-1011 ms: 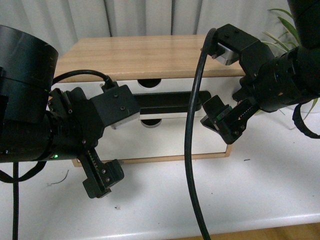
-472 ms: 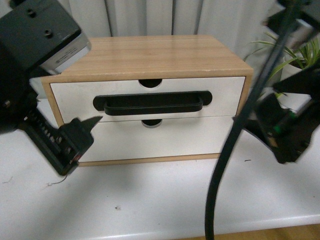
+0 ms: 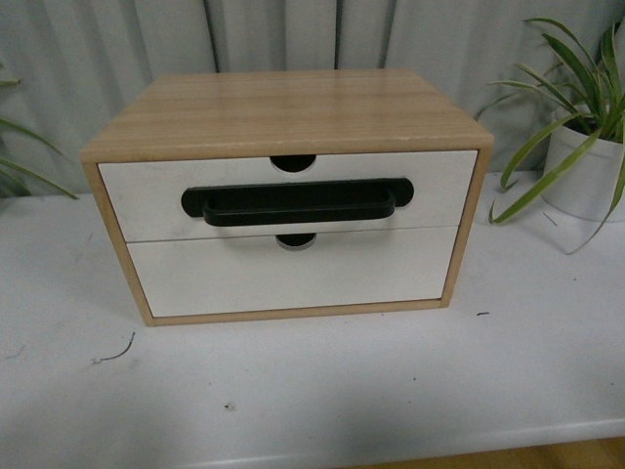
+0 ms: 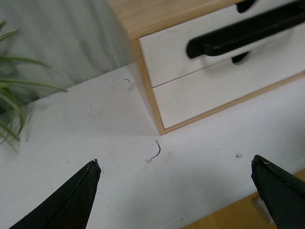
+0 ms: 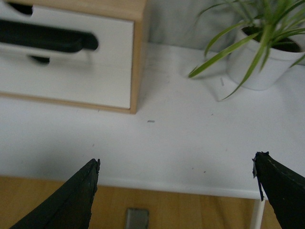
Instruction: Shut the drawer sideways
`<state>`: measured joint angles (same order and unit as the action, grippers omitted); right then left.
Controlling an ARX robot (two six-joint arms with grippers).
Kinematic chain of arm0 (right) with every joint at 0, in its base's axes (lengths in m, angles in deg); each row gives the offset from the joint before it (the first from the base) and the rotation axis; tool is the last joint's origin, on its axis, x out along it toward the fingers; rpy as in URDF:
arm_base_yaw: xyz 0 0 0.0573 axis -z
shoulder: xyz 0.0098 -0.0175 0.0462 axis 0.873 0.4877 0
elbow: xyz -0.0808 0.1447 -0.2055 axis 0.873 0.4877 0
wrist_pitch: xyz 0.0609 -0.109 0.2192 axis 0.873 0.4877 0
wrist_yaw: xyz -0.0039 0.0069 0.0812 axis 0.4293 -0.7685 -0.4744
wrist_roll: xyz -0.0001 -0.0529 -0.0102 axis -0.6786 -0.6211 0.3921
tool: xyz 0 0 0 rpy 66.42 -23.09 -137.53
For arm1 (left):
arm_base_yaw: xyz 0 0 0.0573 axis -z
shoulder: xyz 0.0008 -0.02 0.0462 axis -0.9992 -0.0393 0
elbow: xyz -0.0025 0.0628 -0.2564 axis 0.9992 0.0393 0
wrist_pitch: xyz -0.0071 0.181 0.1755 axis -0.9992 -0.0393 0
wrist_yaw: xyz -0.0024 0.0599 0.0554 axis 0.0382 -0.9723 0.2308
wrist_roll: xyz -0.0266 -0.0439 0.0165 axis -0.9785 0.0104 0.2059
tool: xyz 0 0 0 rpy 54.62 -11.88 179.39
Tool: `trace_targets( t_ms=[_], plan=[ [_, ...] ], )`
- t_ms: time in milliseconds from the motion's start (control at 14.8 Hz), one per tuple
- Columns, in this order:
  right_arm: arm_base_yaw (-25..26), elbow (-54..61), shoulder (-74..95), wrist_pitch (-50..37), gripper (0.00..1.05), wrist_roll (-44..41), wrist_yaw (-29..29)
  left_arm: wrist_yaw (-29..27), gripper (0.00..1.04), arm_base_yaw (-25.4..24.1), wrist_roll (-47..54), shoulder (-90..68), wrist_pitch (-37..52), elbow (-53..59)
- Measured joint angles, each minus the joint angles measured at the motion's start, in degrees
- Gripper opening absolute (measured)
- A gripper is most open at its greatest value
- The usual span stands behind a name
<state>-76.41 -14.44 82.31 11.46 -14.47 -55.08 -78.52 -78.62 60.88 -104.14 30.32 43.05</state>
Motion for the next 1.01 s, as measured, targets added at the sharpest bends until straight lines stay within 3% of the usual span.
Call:
trace_targets(
  t_ms=[67,202,270,337,404,472,607,674,742,809,1011],
  plan=[
    [0.2,1.9,-4.0,-0.2,0.98,2.5,4.6,-0.1,0.98,-2.7,-5.5,8.3,-5.0,2.2],
    [0.2,1.9,-3.6,-0.2,0.98,3.7,5.1,0.0,0.98,-3.2,-10.4,11.2,-3.7,2.2],
    [0.3,3.9,-2.9,-7.5,0.95,4.5,5.7,-3.4,0.88,-2.4,-10.7,11.3,2.7,2.2],
    [1.5,7.8,-3.6,-16.7,0.84,5.2,5.0,0.2,0.77,-6.5,-11.0,14.4,2.1,2.2],
    [3.1,9.3,-5.2,-18.8,0.73,5.8,4.3,-0.6,0.66,-9.6,-11.5,15.8,1.7,2.3],
    [4.8,9.2,-7.9,-20.0,0.62,6.0,2.6,0.3,0.56,-9.5,-11.6,16.1,0.1,2.2],
    [7.5,9.2,-12.0,-15.1,0.36,6.1,-0.1,0.7,0.30,-9.0,-11.6,18.0,-1.4,2.2],
    [9.1,9.2,-14.2,-13.3,0.20,6.1,-2.4,0.7,0.14,-9.2,-11.6,22.7,-8.7,2.2],
    [14.3,9.2,-16.3,-11.5,0.07,6.2,-7.2,0.7,0.02,-9.1,-11.7,27.4,-11.7,2.2],
    [16.1,9.2,-17.3,-10.3,0.02,6.3,-7.5,0.7,0.02,-9.1,-11.7,27.3,-11.4,1.9],
    [15.6,9.2,-20.5,-7.1,0.02,6.4,-8.4,0.7,0.02,-9.1,-11.7,27.4,-11.9,2.2]
  ],
)
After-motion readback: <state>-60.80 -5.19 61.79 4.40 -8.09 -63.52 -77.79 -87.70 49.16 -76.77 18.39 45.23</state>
